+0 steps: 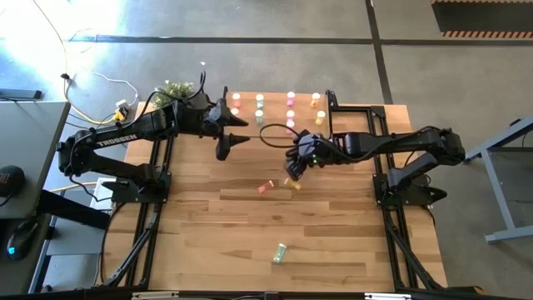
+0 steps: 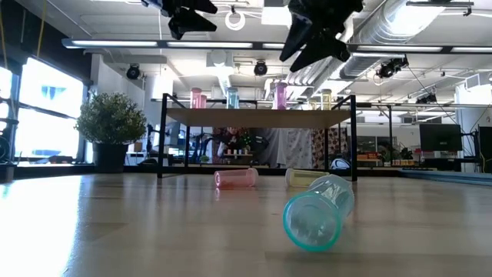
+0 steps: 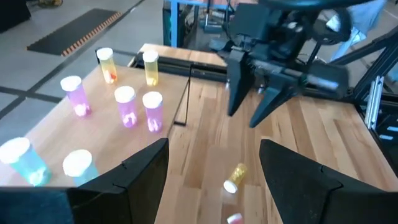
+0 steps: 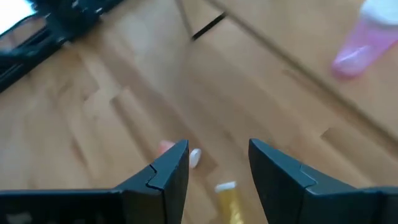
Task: Pick and place medicine bottles onto shelf by color
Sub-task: Put the pink pill bottle on the shelf aligned with the other pink pill bottles
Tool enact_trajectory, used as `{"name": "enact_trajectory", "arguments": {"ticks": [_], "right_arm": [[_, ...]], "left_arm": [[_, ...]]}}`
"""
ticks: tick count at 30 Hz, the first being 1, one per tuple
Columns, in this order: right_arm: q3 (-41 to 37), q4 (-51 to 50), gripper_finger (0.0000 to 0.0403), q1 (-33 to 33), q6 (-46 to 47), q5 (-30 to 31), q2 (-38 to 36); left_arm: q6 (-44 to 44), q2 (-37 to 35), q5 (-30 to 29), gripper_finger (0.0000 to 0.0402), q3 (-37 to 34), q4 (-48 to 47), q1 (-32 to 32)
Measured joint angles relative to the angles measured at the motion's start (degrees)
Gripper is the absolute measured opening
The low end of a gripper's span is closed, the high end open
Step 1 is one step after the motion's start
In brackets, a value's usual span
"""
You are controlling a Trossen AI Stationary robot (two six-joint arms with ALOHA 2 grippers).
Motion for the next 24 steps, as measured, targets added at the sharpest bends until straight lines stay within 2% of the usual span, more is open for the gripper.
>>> {"name": "enact_trajectory", "arguments": {"ticks": [7, 15, 24], "right_arm": [[0.3, -4.2, 0.0158, 1.6, 0.1, -7.0, 0.0], [0.3, -12.0, 0.0158, 3.4, 0.0, -9.6, 0.0], [0.3, -16.3, 0.0158, 3.7, -0.4, -9.5, 0.0]], "left_arm": [[-4.7, 0.0, -0.1, 0.0243, 0.0, -4.9, -2.2], [-13.0, 1.5, -0.8, 0.0243, 0.0, -6.8, -7.8], [-14.0, 6.1, -10.2, 0.0243, 0.0, -9.7, -15.1]]}}
